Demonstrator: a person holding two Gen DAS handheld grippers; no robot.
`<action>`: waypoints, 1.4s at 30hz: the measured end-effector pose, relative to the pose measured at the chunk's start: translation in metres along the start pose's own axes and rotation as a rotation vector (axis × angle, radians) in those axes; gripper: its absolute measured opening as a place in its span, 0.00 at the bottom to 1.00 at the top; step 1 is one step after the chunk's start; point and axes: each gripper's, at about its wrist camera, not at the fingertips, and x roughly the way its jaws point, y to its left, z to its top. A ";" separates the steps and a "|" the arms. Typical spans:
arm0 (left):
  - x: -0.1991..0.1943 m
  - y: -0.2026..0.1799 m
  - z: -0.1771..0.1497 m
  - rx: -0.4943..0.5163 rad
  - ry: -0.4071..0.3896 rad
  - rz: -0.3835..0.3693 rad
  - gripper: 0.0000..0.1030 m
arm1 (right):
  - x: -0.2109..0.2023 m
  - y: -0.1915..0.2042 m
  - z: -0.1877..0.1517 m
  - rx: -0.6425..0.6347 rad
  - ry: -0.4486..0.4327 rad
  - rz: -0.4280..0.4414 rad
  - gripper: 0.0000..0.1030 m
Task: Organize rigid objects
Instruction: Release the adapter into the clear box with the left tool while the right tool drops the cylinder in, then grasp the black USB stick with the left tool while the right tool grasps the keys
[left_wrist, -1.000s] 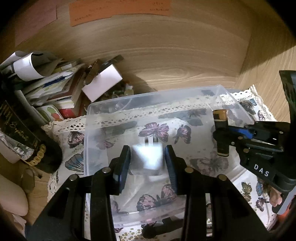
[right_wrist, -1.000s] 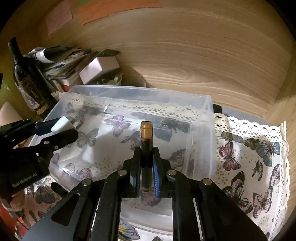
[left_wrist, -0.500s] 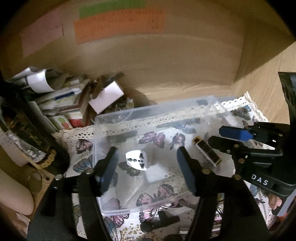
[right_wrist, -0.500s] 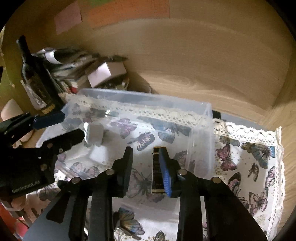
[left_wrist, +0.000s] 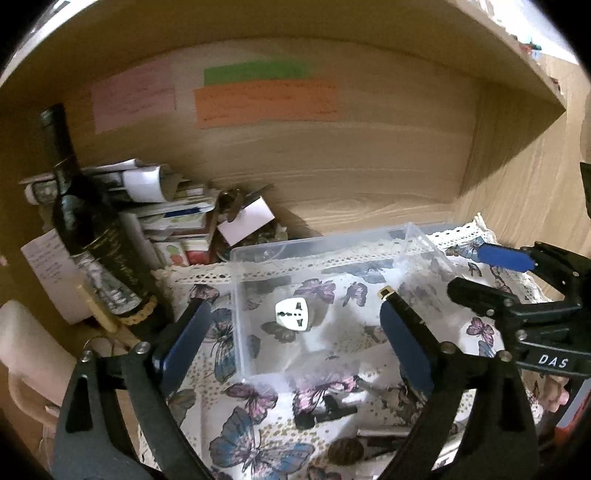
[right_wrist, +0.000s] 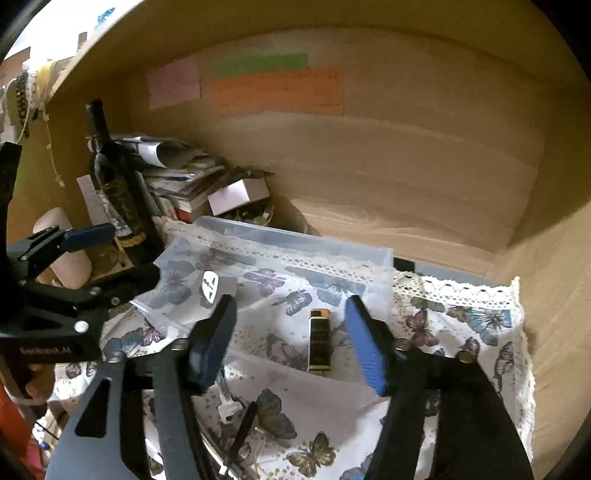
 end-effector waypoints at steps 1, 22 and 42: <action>-0.003 0.002 -0.002 -0.007 0.007 0.005 0.92 | -0.004 0.001 -0.002 -0.005 -0.003 -0.003 0.61; 0.044 0.000 -0.081 -0.015 0.308 -0.079 0.92 | 0.015 -0.002 -0.076 0.032 0.191 0.032 0.62; 0.089 -0.018 -0.085 0.007 0.394 -0.031 0.81 | 0.054 0.016 -0.082 -0.003 0.332 0.170 0.61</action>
